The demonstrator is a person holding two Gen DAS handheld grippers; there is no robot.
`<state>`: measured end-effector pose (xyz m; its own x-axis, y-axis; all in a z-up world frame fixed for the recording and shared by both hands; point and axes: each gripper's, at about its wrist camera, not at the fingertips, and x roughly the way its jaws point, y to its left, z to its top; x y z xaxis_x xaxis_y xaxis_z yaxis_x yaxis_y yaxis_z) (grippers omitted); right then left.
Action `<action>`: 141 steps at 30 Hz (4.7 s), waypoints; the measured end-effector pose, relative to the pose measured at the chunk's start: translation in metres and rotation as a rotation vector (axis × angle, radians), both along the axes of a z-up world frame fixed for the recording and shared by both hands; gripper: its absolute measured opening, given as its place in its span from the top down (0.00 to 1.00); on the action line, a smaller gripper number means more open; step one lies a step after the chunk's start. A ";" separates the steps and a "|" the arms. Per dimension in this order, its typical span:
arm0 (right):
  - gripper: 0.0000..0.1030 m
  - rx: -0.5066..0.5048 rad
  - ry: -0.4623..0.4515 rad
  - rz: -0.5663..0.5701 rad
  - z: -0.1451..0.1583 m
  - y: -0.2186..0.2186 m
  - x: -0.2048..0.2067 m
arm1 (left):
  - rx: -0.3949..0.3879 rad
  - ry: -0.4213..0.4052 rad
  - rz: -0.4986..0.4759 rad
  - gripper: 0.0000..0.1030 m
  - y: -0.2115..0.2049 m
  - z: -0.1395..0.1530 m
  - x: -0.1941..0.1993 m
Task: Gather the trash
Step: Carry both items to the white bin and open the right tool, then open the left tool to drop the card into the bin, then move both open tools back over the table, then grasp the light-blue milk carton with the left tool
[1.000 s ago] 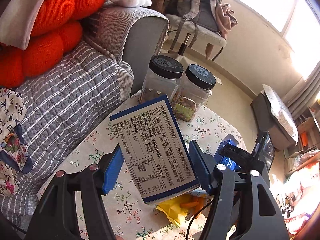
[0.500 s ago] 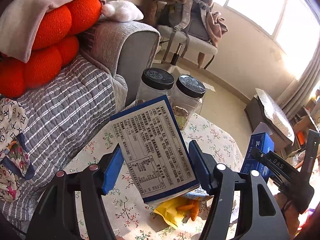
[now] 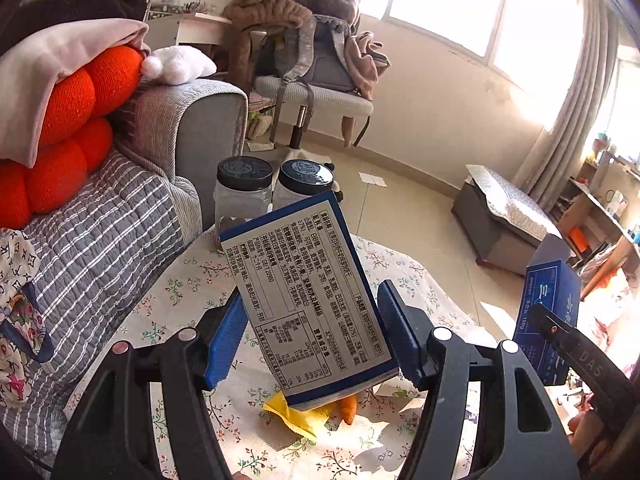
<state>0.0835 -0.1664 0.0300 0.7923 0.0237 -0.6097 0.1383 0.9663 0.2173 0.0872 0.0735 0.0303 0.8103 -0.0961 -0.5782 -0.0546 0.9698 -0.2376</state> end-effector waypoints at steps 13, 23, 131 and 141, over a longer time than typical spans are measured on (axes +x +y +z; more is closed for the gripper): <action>0.49 -0.097 -0.053 -0.162 0.008 -0.082 -0.086 | 0.094 -0.095 -0.203 0.38 -0.114 0.010 -0.049; 0.49 -0.136 -0.031 -0.378 -0.009 -0.171 -0.125 | 0.083 -0.074 -0.329 0.38 -0.189 0.002 -0.072; 0.07 -0.324 0.118 -0.217 -0.062 -0.050 -0.021 | 0.694 0.568 -0.756 0.09 -0.122 -0.174 0.116; 0.07 -0.331 0.145 -0.226 -0.068 -0.055 -0.017 | 0.528 0.633 -0.760 0.29 -0.107 -0.193 0.135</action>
